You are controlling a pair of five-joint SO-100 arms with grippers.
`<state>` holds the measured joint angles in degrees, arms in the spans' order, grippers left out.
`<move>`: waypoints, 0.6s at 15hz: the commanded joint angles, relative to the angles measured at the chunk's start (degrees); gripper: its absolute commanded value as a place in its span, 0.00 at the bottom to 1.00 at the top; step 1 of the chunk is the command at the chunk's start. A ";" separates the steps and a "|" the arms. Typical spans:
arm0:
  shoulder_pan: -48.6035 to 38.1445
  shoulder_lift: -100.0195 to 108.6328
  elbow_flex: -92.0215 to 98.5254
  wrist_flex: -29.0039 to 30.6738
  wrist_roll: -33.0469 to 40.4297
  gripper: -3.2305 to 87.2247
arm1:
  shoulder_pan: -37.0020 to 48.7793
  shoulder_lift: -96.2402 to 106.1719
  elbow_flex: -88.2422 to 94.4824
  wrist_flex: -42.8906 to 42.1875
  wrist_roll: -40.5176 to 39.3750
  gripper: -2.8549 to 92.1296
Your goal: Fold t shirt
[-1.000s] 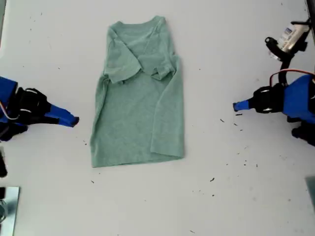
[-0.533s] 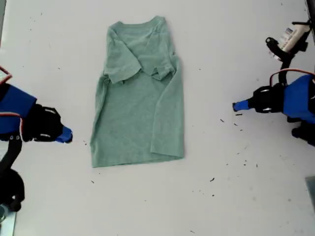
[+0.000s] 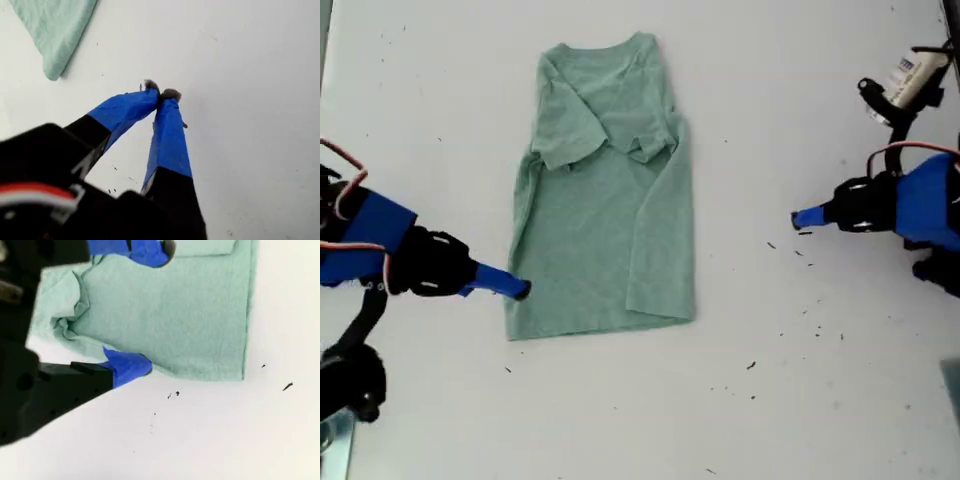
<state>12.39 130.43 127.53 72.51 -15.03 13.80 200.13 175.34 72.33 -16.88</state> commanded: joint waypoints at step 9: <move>-0.35 -24.61 11.95 -27.25 -2.02 0.09 | -4.48 0.79 0.79 -0.44 3.16 0.05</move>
<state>10.99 108.19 139.83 47.64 -16.17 10.02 200.13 175.34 72.16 -14.33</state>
